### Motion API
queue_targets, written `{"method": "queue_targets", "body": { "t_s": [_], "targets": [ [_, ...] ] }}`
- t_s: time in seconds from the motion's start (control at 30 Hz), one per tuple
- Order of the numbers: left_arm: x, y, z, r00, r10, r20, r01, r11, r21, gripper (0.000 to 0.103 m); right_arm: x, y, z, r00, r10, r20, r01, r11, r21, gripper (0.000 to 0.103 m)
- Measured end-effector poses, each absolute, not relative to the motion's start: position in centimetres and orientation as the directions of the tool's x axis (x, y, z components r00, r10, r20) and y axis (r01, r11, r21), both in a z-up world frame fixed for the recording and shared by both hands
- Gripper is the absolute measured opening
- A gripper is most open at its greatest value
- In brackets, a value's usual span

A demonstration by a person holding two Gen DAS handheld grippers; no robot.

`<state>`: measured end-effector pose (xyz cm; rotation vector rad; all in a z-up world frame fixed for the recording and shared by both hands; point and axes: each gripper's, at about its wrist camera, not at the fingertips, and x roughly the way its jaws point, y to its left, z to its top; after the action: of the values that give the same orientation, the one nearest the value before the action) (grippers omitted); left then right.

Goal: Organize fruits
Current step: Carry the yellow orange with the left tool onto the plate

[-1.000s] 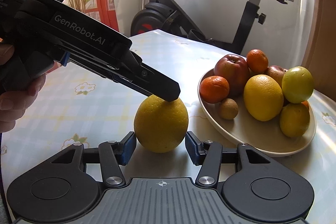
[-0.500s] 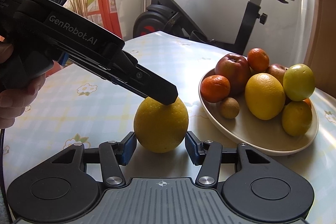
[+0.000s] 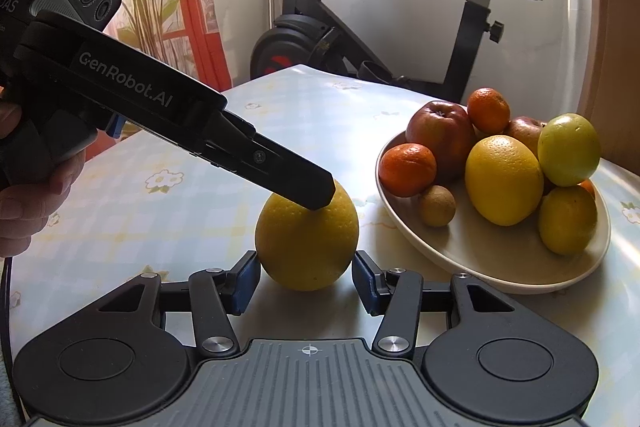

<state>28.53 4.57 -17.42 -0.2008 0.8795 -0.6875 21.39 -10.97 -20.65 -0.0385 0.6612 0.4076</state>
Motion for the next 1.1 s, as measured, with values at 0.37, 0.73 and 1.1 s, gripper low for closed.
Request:
{"method": "queue_targets", "body": {
  "t_s": [0.37,0.73,1.1],
  "targets": [
    [28.2,1.0,-14.3,0.469,-0.634,-0.614,0.532,0.758,-0.376,0.041,20.1,-14.2,-17.9,0.762,0.334,-0.555,-0.352,0.933,0.079,0.047],
    [31.0,-4.8,-14.5,0.43,-0.667,-0.609,0.563,0.725,-0.397,0.041,21.5,-19.1,-17.3,0.774,0.24,-0.586,-0.293,0.956,0.004,0.047],
    [32.3,-4.4,-15.3,0.439,-0.663,-0.606,0.521,0.737,-0.43,0.04,23.2,-19.2,-18.1,0.761,0.248,-0.599,-0.301,0.954,0.013,0.047]
  ]
}}
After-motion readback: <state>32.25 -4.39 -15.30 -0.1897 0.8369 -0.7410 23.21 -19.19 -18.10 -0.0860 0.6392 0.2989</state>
